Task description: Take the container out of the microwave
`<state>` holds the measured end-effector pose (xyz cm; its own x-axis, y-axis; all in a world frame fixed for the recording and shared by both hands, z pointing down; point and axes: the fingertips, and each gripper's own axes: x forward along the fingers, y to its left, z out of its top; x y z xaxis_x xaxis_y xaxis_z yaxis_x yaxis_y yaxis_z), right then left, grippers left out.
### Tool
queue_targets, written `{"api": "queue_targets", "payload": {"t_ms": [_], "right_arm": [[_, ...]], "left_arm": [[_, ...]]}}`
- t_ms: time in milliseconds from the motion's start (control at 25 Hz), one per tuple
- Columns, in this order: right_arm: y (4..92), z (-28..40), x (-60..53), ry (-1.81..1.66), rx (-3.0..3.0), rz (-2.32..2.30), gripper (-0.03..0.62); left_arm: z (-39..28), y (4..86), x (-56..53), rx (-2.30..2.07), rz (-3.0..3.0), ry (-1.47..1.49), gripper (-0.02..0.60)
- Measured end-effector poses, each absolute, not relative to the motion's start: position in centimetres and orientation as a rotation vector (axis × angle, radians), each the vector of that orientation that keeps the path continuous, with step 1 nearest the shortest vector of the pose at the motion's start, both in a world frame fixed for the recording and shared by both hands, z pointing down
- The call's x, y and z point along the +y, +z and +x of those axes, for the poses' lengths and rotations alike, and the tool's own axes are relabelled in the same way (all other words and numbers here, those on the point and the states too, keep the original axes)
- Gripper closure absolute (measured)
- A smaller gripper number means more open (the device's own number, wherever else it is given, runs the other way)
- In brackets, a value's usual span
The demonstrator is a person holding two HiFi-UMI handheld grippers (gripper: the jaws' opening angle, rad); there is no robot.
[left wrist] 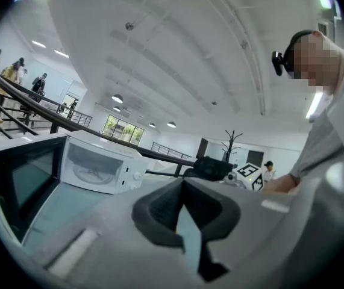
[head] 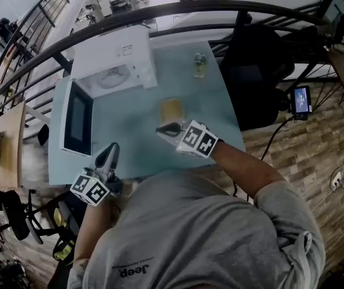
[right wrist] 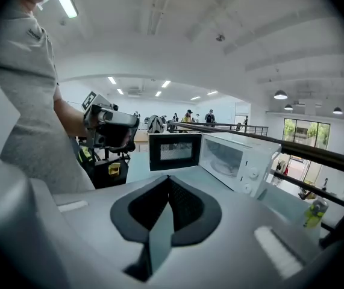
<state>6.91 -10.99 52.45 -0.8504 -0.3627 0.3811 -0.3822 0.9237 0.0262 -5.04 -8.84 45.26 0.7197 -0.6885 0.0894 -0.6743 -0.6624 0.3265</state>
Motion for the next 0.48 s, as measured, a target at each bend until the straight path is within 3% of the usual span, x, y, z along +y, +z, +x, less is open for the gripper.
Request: {"api": "queue_targets", "payload": {"t_ms": [480], "right_arm": [[49.2,-2.0,-13.9,0.228,-2.737,0.826,0.589]], "left_arm": [[-16.2,43.5,-13.0,-0.829,2.659,-0.110,0.554]]}}
